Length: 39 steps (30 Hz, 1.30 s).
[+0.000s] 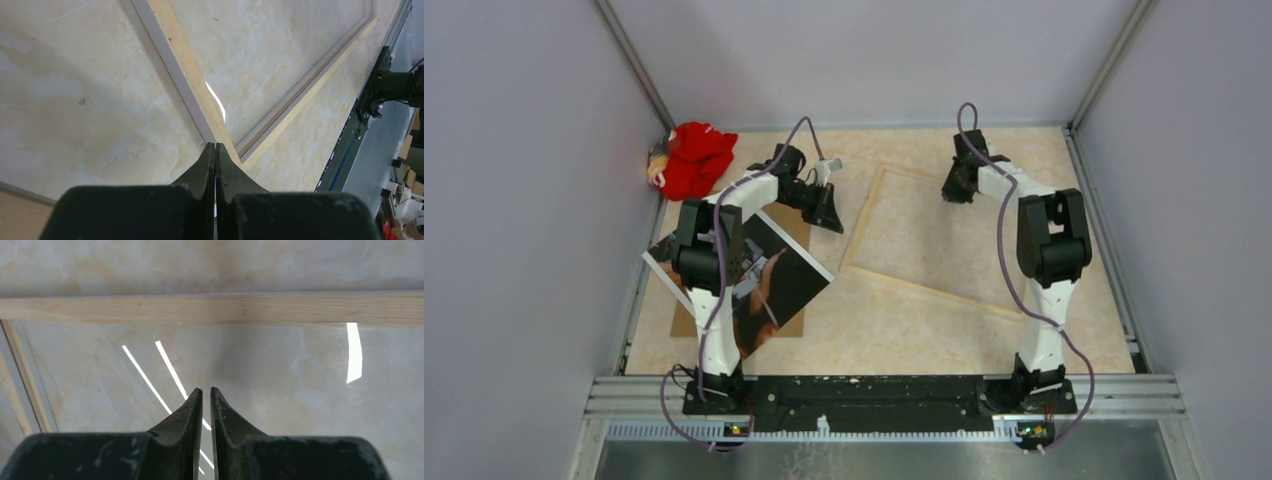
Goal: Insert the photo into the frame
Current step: Adjust the photo frame item on the photo frame.
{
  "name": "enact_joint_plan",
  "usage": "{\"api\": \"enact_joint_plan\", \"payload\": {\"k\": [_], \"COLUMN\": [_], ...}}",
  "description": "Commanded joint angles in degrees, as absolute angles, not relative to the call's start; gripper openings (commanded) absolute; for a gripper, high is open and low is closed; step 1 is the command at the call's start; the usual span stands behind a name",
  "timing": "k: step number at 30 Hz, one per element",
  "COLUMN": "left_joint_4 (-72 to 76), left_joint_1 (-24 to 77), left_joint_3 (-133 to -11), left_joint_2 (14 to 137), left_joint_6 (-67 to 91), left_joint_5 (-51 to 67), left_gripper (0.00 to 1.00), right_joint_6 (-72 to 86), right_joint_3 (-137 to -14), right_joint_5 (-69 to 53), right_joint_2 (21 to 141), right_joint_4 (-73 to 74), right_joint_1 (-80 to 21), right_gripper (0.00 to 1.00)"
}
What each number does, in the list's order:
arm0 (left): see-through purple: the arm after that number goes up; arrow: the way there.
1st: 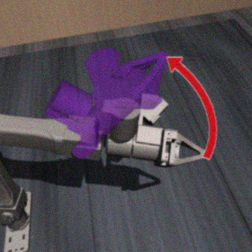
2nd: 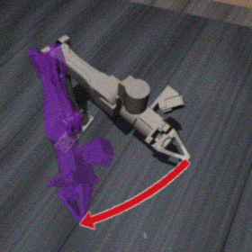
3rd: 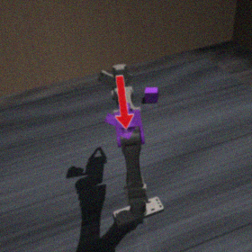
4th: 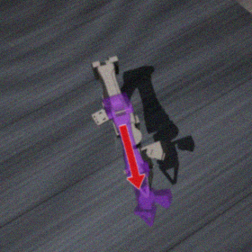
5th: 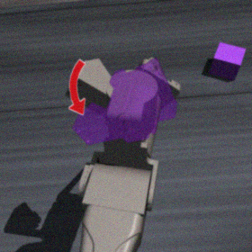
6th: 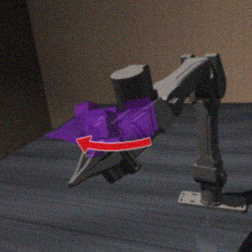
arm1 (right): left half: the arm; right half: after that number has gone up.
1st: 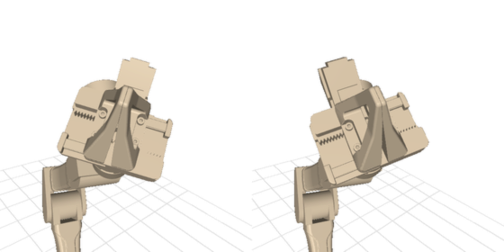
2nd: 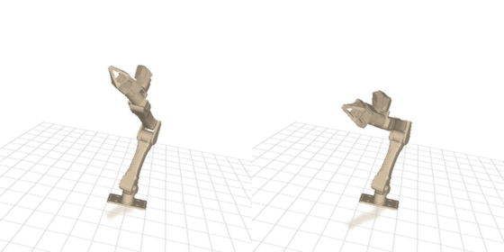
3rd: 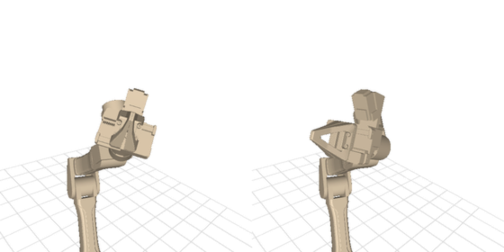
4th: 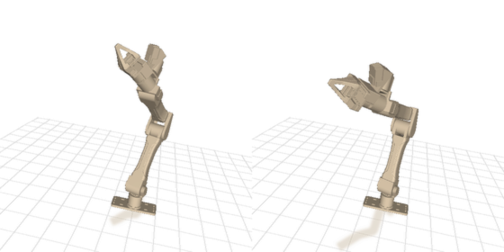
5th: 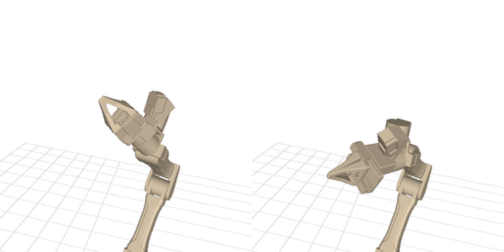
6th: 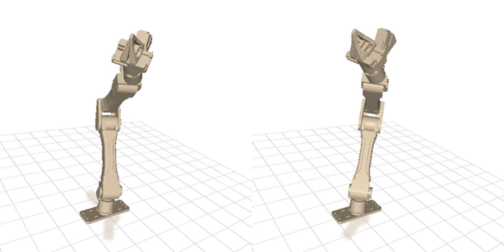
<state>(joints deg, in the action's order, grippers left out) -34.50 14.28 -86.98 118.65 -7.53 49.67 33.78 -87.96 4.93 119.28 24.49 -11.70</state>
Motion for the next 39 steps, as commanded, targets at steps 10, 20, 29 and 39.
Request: {"api": "enact_joint_plan", "payload": {"k": [10, 20, 29, 39], "left_joint_4": [-33.4, -33.6, -32.8, -31.7], "left_joint_1": [14.1, 14.1, 14.3, 15.6], "left_joint_3": [-88.5, -87.9, -87.6, -86.9], "left_joint_2": [118.6, 118.1, 119.1, 120.1], "left_joint_6": [-7.5, -7.7, -7.1, -6.6], "left_joint_5": [51.2, 51.4, 51.5, 51.2], "left_gripper": [0.00, 0.00, 0.00, 0.00], "right_joint_6": [35.8, 37.2, 36.5, 34.3], "right_joint_3": [-98.5, -100.4, -102.3, -103.1], "right_joint_5": [3.3, 1.3, -3.5, -9.6], "right_joint_2": [123.8, 128.8, 129.2, 123.5], "right_joint_4": [25.9, 25.6, 23.2, 21.9], "right_joint_1": [-14.7, -14.8, -16.2, -16.4], "right_gripper": [0.11, 0.10, 0.10, 0.14]}}
